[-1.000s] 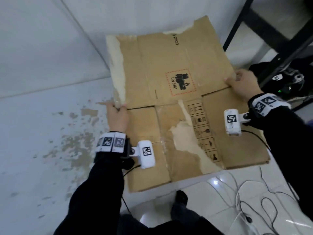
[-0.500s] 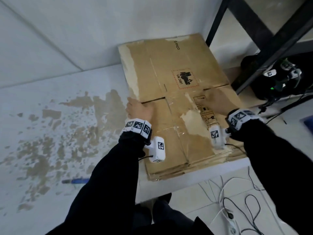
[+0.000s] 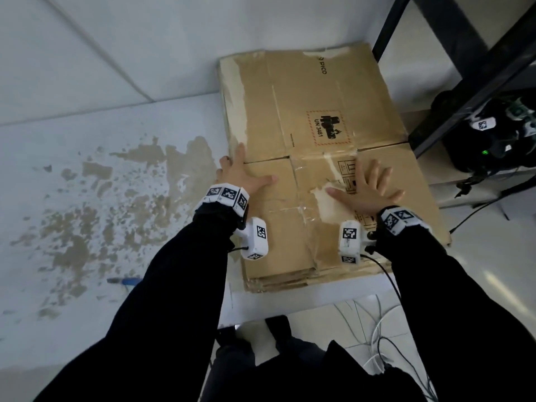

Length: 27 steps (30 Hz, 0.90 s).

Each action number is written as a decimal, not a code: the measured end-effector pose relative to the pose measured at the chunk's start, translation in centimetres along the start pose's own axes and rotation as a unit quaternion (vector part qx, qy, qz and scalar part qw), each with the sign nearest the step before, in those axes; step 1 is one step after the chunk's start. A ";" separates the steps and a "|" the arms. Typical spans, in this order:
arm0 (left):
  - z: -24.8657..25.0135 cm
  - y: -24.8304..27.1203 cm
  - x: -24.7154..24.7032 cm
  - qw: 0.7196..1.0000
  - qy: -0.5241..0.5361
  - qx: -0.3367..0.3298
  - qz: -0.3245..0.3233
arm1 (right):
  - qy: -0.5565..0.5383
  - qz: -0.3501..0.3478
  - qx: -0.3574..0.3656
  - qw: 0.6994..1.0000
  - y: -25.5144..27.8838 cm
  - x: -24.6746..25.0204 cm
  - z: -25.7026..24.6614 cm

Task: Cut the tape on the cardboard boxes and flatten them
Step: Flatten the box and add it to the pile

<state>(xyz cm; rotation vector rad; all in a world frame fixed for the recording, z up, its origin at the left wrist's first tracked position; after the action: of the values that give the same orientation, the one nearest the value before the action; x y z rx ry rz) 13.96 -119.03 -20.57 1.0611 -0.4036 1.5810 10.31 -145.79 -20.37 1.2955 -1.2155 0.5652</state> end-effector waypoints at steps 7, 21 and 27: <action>-10.2 6.6 3.8 0.958 0.239 0.156 0.037 | -0.062 0.148 0.057 0.985 3.0 -1.8 -4.7; -44.6 35.3 1.7 0.622 0.449 0.601 0.222 | -0.032 -0.340 0.557 0.757 30.8 -23.6 -28.1; -54.4 44.5 -0.8 0.426 0.496 0.733 0.191 | 0.204 -0.429 0.501 0.724 35.9 -36.3 -35.0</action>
<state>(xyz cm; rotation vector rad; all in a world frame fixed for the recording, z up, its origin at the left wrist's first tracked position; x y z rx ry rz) -49.02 -93.12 -37.96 0.8211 2.1053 2.5540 -20.86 -93.59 -32.13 2.2578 0.2668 0.7637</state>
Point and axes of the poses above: each hand's wrist, its own y-axis away from the middle knuckle, its own x-axis out of the back of the hand, z = x × y, the point moved 2 cm from there along -y, towards the middle knuckle, and after that the axes turned 14 degrees about z, right-handed, at the moved point
